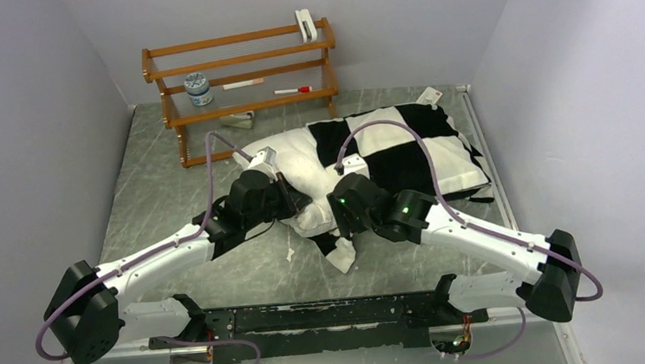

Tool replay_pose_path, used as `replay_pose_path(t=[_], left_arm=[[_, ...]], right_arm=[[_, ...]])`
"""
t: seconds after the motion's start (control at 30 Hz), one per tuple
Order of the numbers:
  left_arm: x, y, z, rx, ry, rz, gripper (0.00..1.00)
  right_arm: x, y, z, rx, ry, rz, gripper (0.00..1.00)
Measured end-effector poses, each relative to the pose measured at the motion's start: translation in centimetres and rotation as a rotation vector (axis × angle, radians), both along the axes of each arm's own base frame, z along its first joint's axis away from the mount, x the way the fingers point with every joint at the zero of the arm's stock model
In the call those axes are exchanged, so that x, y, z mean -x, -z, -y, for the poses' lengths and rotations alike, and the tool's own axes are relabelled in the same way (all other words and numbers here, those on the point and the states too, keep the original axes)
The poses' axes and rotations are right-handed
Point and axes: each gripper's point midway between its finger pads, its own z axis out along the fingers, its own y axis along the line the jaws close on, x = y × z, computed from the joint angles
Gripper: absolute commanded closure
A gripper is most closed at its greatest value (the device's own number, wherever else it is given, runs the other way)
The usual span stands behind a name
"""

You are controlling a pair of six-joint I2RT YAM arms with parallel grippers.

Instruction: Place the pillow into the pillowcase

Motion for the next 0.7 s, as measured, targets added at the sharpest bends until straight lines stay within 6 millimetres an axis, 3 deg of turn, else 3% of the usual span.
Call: replay_pose_path(t=[0.17,0.27,0.33,0.37,0.53,0.6,0.7], left_arm=[[-0.1,0.0,-0.1,-0.003,-0.008,0.003,0.95],[-0.2,0.1,-0.2,-0.006,-0.013,0.003,0.95],[-0.3,0.1,-0.2,-0.007,-0.016,0.005,0.95],[-0.3,0.1,-0.2,-0.008,-0.018,0.005,0.95],[-0.5,0.2,-0.5,-0.023,-0.03,0.009,0.95],[-0.6,0.1,-0.7,-0.038,-0.04,0.01,0.95],[-0.9,-0.1,-0.9,-0.057,-0.068,0.022,0.95]], right_arm=[[-0.4,2.0,-0.2,0.053,-0.011,0.003,0.45],[-0.6,3.0,-0.1,0.083,-0.014,0.004,0.66],[-0.6,3.5,0.1,0.102,-0.02,0.006,0.94],[-0.6,3.7,0.2,0.112,-0.021,0.007,1.0],[0.1,3.1,-1.6,0.078,-0.109,0.026,1.0],[0.9,2.1,-3.3,0.031,-0.181,0.032,1.0],[1.7,-1.2,-6.6,-0.058,-0.289,0.073,1.0]])
